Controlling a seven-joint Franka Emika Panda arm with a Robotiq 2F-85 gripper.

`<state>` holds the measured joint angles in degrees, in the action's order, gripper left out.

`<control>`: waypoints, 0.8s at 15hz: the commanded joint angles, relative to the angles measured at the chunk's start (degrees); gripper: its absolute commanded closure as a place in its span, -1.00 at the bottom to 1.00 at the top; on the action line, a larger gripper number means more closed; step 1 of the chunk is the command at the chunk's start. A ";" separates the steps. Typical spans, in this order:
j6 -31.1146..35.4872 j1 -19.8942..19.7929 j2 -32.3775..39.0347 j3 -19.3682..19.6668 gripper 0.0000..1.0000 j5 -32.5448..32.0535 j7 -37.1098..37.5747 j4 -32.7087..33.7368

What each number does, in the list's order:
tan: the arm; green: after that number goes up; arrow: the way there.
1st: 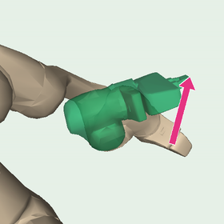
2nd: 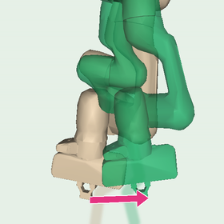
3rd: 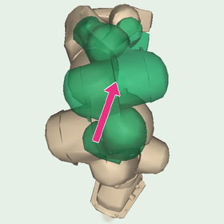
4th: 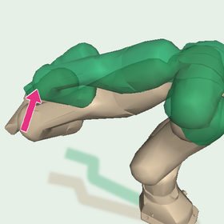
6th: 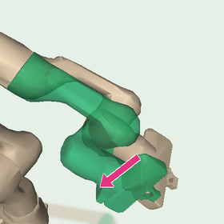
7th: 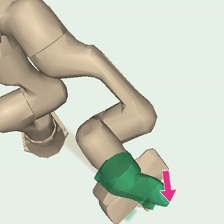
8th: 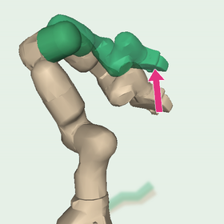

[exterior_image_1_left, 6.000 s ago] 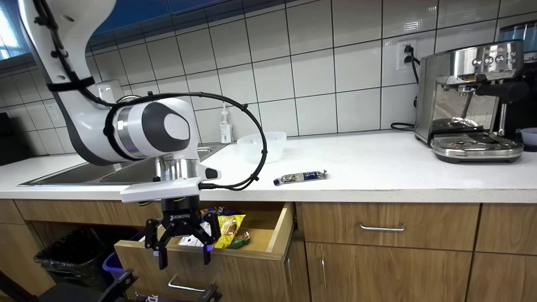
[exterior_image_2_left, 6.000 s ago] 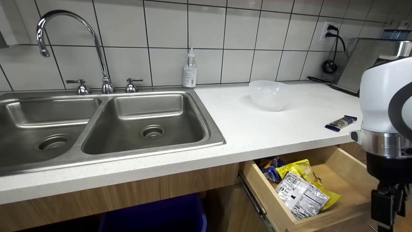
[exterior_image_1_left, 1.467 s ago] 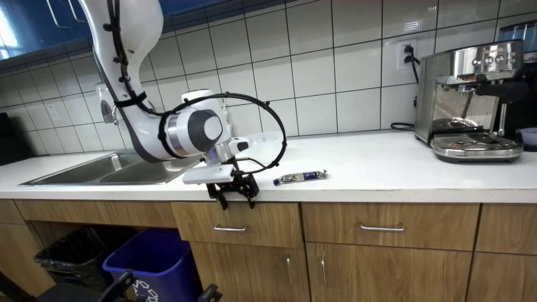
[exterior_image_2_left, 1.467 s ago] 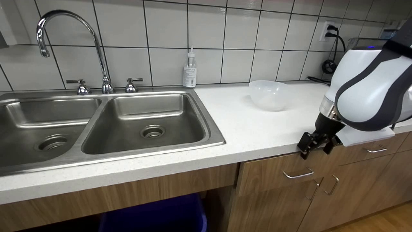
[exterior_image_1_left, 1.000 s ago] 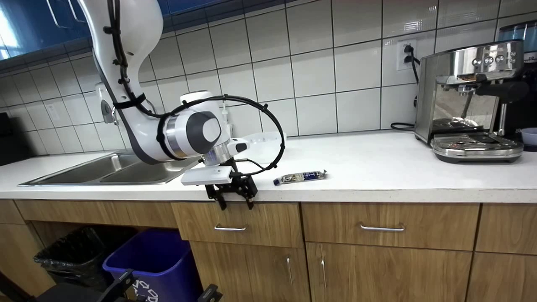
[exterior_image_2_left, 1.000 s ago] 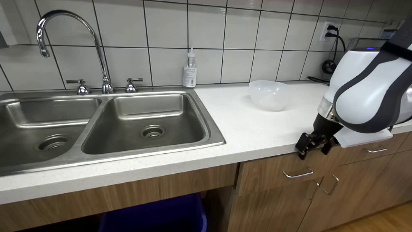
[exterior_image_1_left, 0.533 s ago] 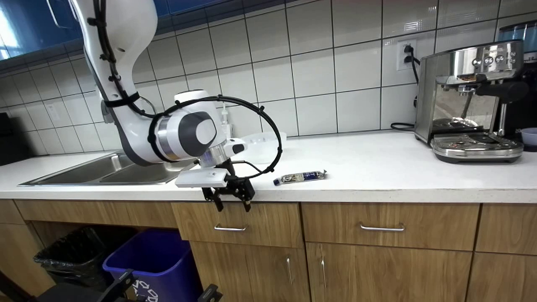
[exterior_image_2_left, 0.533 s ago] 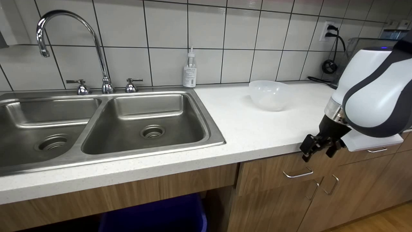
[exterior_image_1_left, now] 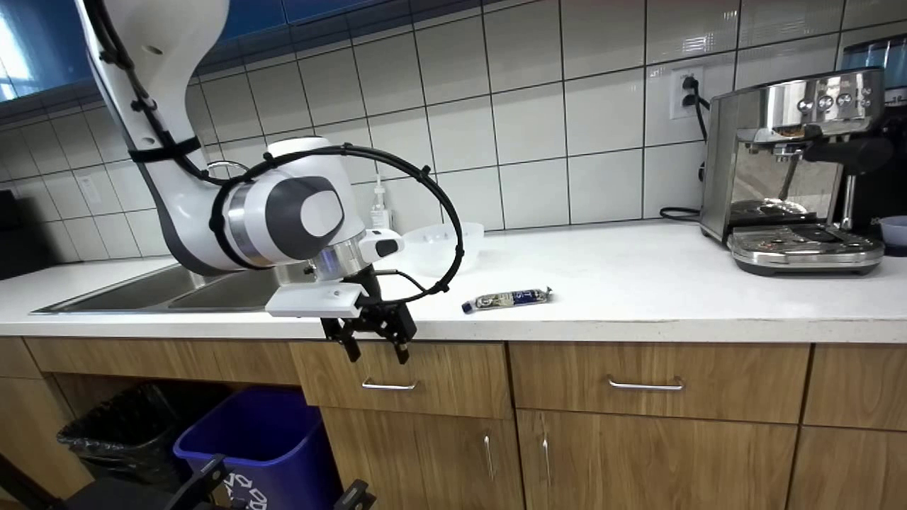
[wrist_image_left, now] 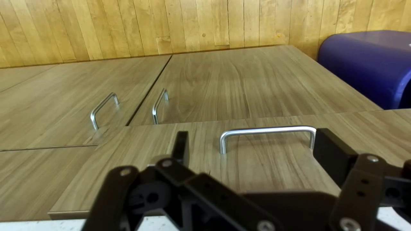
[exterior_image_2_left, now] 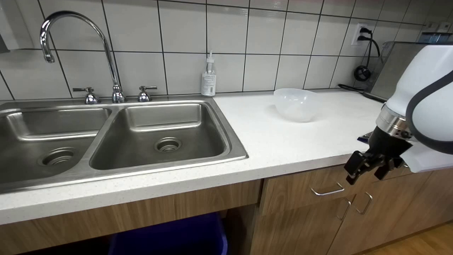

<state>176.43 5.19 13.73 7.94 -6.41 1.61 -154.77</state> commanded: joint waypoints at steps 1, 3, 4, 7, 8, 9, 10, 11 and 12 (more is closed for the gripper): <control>-2.67 0.72 -8.14 1.55 -1.00 -1.05 0.60 -5.01; -4.29 0.53 -11.00 1.69 -1.00 -1.57 1.36 -6.33; -5.59 0.08 -12.54 1.40 -1.00 -1.82 1.71 -6.82; -11.01 -1.39 -14.70 -0.77 -1.00 -1.57 1.96 -4.28; -12.56 -1.69 -15.79 -1.40 -1.00 -1.41 1.89 -4.02; -13.30 -2.02 -17.91 -1.51 -1.00 -2.90 2.82 -5.42; -14.69 -2.33 -19.05 -2.29 -1.00 -2.50 2.59 -5.37; -16.03 -2.58 -19.64 -2.89 -1.00 -2.49 2.85 -4.64; -17.88 -2.92 -20.49 -3.58 -1.00 -2.72 3.43 -4.00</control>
<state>164.05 4.58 -1.93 7.14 -7.23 2.18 -158.81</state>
